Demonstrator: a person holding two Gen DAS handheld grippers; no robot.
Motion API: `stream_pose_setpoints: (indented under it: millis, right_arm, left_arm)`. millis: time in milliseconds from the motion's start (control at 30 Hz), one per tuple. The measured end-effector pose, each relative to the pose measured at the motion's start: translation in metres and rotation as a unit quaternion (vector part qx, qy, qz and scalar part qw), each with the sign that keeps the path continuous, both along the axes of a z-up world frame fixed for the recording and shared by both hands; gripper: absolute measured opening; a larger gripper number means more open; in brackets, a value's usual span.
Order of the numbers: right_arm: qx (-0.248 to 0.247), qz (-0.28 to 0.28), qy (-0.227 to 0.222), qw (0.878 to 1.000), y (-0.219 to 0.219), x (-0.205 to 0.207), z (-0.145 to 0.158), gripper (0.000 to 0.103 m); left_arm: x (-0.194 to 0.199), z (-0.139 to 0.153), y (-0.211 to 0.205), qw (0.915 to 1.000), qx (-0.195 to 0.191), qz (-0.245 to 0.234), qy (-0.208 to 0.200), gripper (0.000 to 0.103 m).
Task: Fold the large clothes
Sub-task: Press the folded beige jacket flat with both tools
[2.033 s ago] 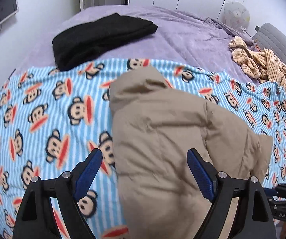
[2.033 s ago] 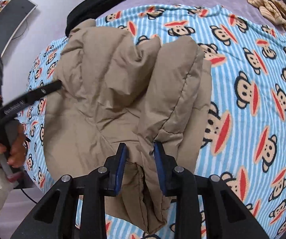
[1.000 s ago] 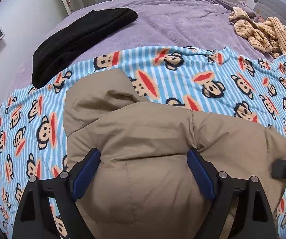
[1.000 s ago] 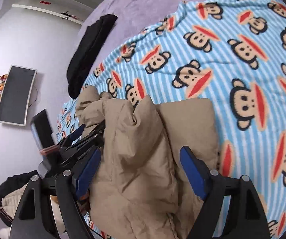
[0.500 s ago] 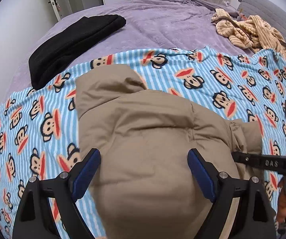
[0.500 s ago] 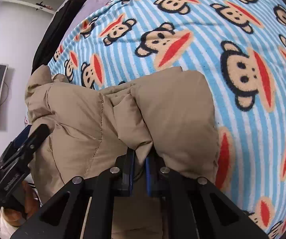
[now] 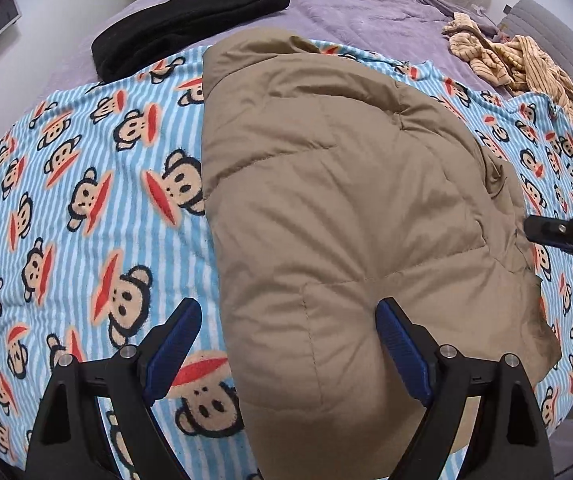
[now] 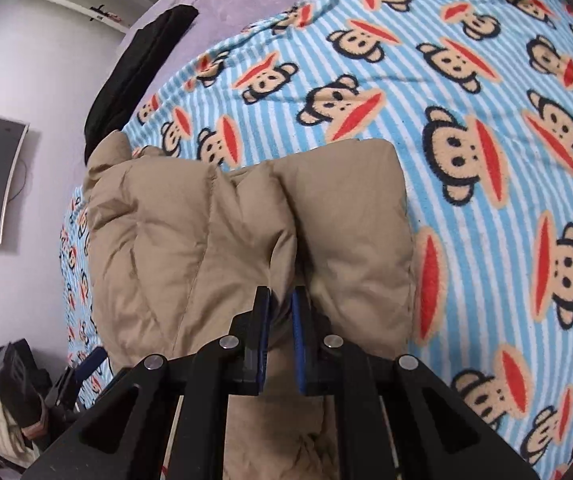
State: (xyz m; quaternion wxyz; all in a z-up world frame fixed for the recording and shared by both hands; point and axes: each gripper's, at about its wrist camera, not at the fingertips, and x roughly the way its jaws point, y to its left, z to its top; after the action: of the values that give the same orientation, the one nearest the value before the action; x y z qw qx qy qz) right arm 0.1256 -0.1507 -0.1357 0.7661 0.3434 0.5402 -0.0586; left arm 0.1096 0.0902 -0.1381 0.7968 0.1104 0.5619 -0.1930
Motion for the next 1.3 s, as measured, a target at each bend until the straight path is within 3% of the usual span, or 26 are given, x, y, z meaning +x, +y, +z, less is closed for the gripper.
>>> stream_pose_setpoints:
  millis: [133, 233, 367, 500, 1133, 1200, 1300]
  right_arm:
    - [-0.013, 0.052, -0.010, 0.999, 0.030, -0.029, 0.026, 0.011]
    - [-0.018, 0.079, 0.012, 0.997, 0.051, -0.044, 0.018, 0.011]
    - [0.002, 0.053, 0.056, 0.997, 0.057, -0.055, -0.015, 0.011]
    - [-0.003, 0.051, 0.074, 0.996, 0.062, -0.058, -0.029, 0.011]
    - [-0.015, 0.049, 0.091, 0.995, 0.071, -0.045, -0.030, 0.012]
    - [-0.011, 0.053, 0.089, 0.995, 0.069, -0.046, -0.029, 0.013]
    - [-0.001, 0.056, 0.086, 0.995, 0.065, -0.050, -0.023, 0.013]
  left_arm:
    - [-0.002, 0.000, 0.000, 1.0000, 0.002, 0.003, 0.001, 0.090]
    - [-0.005, -0.003, 0.001, 1.0000, 0.005, 0.006, 0.002, 0.091]
    - [-0.009, -0.004, 0.001, 0.9999, 0.011, 0.006, 0.003, 0.091]
    - [-0.011, -0.003, 0.004, 0.9998, 0.008, 0.008, 0.014, 0.091]
    - [-0.025, 0.005, 0.005, 0.9995, 0.026, 0.018, 0.009, 0.091]
    - [-0.030, 0.010, 0.005, 0.9989, 0.043, 0.020, -0.001, 0.103]
    - [-0.041, 0.019, 0.005, 0.9981, 0.057, 0.022, -0.010, 0.103]
